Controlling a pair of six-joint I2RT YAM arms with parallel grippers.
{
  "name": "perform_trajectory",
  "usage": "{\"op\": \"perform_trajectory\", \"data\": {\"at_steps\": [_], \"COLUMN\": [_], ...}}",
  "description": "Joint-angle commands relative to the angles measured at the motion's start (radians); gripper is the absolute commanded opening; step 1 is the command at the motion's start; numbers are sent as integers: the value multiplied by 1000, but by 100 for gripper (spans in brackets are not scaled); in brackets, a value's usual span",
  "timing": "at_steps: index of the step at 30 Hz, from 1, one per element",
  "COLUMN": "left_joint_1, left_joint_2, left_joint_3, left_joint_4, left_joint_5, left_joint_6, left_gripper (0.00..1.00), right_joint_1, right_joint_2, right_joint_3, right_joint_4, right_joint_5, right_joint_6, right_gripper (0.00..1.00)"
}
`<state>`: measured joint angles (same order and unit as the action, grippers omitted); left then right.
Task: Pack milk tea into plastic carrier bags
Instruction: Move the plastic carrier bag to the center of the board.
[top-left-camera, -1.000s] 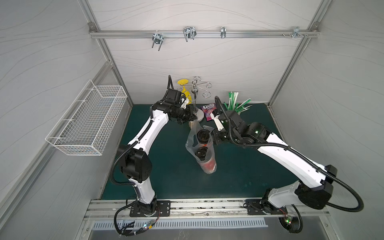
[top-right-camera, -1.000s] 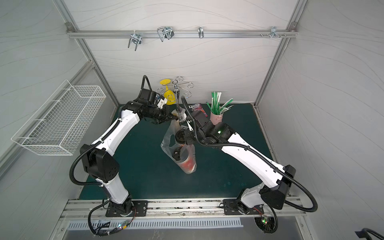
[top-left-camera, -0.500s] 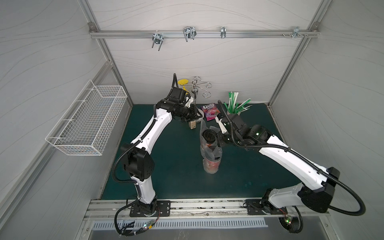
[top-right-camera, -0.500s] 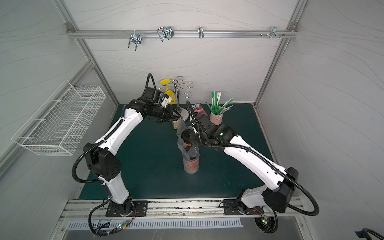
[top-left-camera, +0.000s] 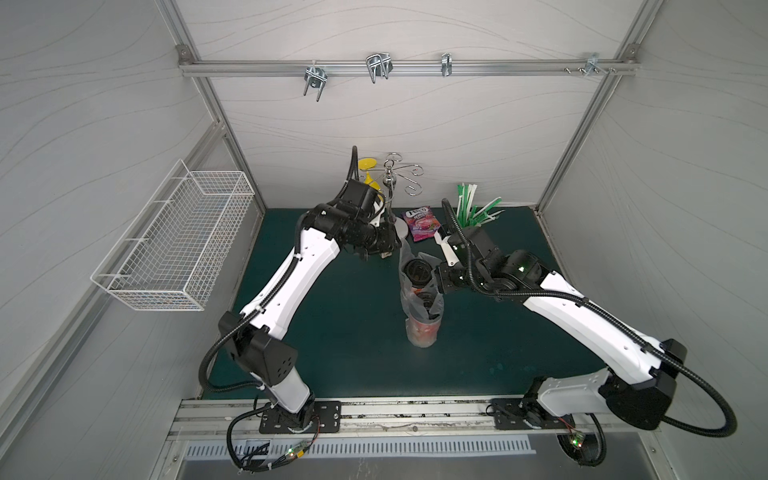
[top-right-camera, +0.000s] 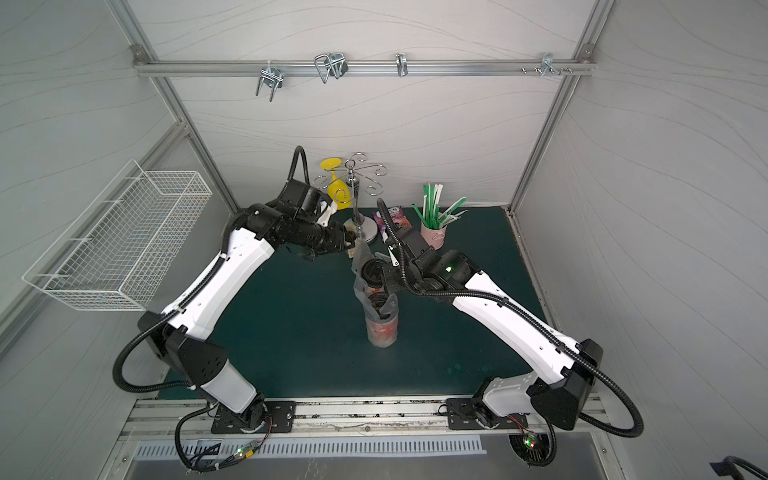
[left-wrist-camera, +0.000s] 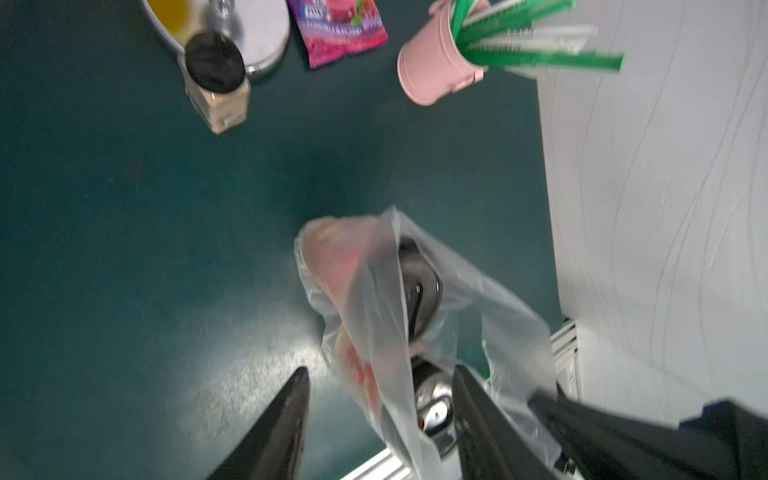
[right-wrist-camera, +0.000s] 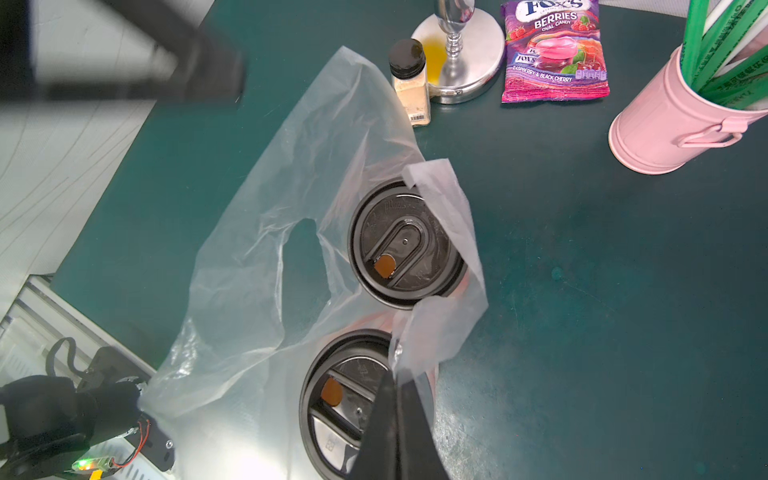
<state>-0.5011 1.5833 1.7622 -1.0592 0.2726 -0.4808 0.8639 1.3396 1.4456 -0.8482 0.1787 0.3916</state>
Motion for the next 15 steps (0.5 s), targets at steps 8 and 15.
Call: {"op": "perform_trajectory", "data": {"at_steps": [8, 15], "left_joint_1": [-44, -48], "left_joint_2": [-117, -103], "left_joint_3": [-162, -142], "left_joint_4": [130, 122], "left_joint_5": [23, 9], "left_joint_6": [-90, -87], "left_gripper": [50, 50], "right_joint_1": [-36, -192], "right_joint_2": [-75, -145], "right_joint_3": [7, 28], "right_joint_4": [2, 74], "right_joint_5": [8, 4], "right_joint_6": [-117, -204], "right_gripper": [22, 49]}}
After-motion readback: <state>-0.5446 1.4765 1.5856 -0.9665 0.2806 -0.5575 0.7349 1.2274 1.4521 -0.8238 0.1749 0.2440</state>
